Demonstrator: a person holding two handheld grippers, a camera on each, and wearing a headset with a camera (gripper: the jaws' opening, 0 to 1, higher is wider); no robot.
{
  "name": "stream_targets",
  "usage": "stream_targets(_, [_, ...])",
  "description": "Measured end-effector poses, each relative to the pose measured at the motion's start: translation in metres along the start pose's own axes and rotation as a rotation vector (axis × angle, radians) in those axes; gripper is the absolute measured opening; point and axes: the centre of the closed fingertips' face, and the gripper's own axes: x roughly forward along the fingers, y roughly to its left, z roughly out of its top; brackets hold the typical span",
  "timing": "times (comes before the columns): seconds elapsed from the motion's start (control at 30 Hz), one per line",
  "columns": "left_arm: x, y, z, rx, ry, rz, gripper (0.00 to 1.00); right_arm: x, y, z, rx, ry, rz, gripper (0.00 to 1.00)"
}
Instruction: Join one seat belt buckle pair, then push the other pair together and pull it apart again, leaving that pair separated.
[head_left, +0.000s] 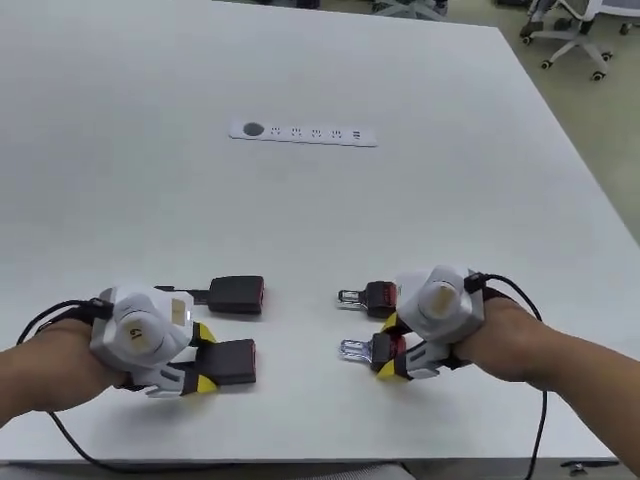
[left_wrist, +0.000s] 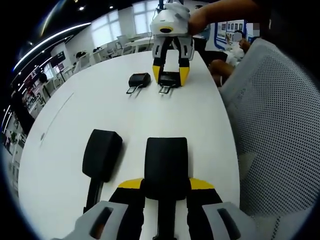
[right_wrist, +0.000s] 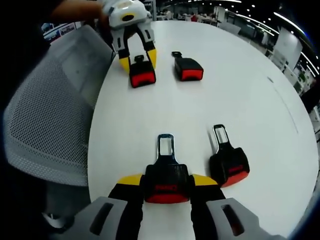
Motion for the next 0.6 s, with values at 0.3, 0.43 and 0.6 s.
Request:
stream_targets(0.3, [0.002, 0.0, 0.0, 0.024, 0.017, -0.028, 0.33, 0.007, 0.006, 0.014, -0.008, -0.018, -0.011, 0.33])
stream_targets(0.43, [0.002, -0.001, -0.001, 0.022, 0.013, -0.034, 0.33, 0.014, 0.014, 0.025, -0.027, -0.027, 0.001, 0.32])
stream_targets(0.6, [0.003, -0.003, 0.002, 0.078, 0.047, -0.059, 0.32, 0.023, 0.027, 0.044, -0.075, -0.033, 0.018, 0.32])
